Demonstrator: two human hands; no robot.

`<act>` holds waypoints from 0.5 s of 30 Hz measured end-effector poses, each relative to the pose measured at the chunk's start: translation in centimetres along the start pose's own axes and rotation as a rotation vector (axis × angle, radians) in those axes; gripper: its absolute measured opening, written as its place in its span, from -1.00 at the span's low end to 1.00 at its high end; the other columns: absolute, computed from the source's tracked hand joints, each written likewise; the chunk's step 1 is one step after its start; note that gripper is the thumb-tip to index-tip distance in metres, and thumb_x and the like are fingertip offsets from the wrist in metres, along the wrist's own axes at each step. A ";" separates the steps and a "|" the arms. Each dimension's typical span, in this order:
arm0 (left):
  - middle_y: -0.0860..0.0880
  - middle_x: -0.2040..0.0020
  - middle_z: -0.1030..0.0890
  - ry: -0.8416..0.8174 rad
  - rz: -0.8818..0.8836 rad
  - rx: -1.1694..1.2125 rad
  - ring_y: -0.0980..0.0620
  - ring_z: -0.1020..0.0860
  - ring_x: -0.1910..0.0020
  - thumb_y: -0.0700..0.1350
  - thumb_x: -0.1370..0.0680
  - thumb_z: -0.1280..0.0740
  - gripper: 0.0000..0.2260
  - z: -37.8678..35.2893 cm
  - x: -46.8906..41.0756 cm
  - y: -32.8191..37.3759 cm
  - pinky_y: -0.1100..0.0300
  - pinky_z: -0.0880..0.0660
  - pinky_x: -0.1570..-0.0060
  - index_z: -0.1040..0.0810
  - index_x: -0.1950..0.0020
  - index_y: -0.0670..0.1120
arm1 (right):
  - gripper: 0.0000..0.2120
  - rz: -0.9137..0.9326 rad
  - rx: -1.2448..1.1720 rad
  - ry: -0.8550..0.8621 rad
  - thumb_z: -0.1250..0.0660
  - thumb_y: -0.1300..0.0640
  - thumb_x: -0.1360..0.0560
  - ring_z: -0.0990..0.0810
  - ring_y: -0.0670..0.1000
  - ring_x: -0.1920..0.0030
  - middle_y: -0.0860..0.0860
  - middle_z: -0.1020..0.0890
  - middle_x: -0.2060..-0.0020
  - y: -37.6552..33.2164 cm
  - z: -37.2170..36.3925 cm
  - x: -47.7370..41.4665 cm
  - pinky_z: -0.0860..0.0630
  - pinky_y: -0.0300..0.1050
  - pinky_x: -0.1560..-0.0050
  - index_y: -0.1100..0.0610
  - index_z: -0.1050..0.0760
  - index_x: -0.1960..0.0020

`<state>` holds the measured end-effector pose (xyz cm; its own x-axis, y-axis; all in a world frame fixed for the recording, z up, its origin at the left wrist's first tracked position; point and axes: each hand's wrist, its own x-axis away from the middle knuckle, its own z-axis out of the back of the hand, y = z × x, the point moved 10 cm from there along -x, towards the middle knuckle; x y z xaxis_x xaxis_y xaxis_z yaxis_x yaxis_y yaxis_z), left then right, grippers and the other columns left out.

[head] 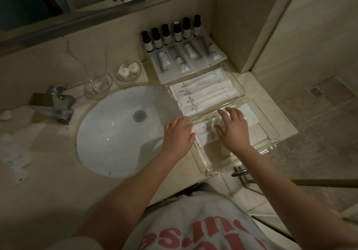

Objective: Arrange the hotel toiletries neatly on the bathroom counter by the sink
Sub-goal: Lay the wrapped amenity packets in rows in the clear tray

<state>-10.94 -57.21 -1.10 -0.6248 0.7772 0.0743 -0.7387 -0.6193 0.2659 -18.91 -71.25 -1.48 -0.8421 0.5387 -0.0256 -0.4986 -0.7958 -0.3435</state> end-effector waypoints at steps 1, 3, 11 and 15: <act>-0.11 -0.18 -0.58 0.007 0.019 -0.022 -0.17 -0.53 -0.14 -0.01 -0.46 -0.22 -0.72 0.6 0.3 -1.0 -0.02 -0.44 -0.03 -0.64 -0.02 -0.09 | -0.52 0.039 -0.009 0.004 -0.38 0.10 -0.43 -0.37 0.28 -0.33 0.22 -0.47 -0.29 -1.4 0.0 -0.2 -0.44 0.18 -0.15 0.16 -0.41 -0.32; -0.12 -0.11 -0.60 0.038 0.063 -0.019 -0.17 -0.56 -0.09 0.02 -0.43 -0.11 -0.64 2.2 1.0 -3.3 0.00 -0.47 0.03 -0.64 0.05 -0.09 | -0.52 0.110 -0.019 -0.007 -0.38 0.11 -0.42 -0.41 0.29 -0.29 0.22 -0.50 -0.25 -4.5 -0.1 -0.5 -0.46 0.19 -0.12 0.17 -0.42 -0.31; -0.10 -0.50 -0.23 0.038 0.322 -0.017 -0.13 -0.18 -0.46 0.03 -0.58 -0.19 -0.60 5.8 6.3 -15.7 -0.02 -0.18 -0.35 -0.40 -0.40 -0.05 | -0.52 0.292 0.016 -0.208 -0.33 0.08 -0.44 -0.41 0.22 -0.28 0.14 -0.51 -0.25 -17.1 -3.6 -0.5 -0.45 0.11 -0.18 0.13 -0.40 -0.34; -0.09 -0.52 -0.20 -0.015 0.465 -0.009 -0.12 -0.17 -0.47 0.05 -0.57 -0.20 -0.59 6.4 10.9 -22.4 -0.03 -0.18 -0.38 -0.41 -0.39 -0.04 | -0.55 0.382 0.043 -0.315 -0.28 0.03 -0.49 -0.35 0.17 -0.34 0.10 -0.48 -0.29 -23.8 -6.6 0.8 -0.38 0.07 -0.25 0.08 -0.39 -0.36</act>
<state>0.38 -34.16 -0.07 -0.8867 0.4178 0.1981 -0.3828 -0.9036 0.1924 -6.30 -50.02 0.45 -0.9842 0.1020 0.1449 -0.1448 -0.9344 -0.3254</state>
